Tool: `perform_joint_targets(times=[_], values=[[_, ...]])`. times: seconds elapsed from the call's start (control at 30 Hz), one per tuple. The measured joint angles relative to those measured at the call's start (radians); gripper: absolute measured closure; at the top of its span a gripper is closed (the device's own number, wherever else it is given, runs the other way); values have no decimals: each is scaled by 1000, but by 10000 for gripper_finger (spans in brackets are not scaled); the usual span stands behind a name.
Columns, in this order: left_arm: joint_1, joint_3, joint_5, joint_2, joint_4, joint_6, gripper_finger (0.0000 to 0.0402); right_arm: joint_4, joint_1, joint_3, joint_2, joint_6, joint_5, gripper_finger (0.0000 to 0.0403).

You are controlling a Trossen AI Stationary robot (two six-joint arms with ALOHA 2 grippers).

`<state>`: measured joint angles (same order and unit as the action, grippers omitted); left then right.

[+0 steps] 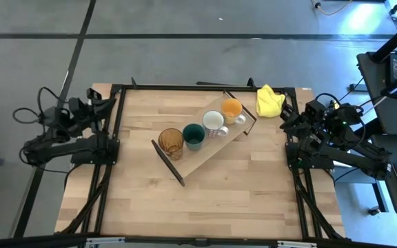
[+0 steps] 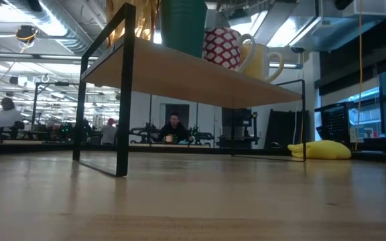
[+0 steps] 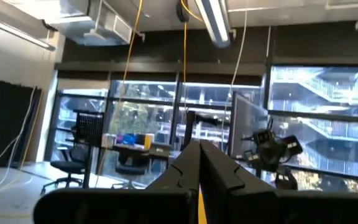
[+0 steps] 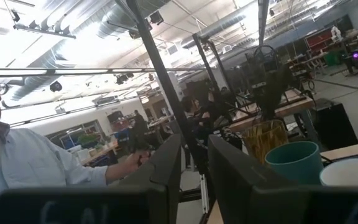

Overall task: Stack small to large cups/mugs on shelf
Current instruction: Return to Home Position

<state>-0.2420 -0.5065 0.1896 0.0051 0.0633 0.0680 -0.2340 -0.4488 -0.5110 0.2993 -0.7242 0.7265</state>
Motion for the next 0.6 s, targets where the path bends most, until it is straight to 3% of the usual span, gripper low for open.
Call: perform_joint_targets(times=[0.13, 0.37, 0.6], values=[[0, 81, 1, 1, -106, 0, 401, 0, 0, 0, 0, 0, 0, 320], [0, 308, 2, 0, -458, -1, 401, -1, 0, 0, 0, 1, 0, 320], [0, 381, 2, 0, -457, 58, 401, 3, 0, 0, 0, 1, 0, 320]])
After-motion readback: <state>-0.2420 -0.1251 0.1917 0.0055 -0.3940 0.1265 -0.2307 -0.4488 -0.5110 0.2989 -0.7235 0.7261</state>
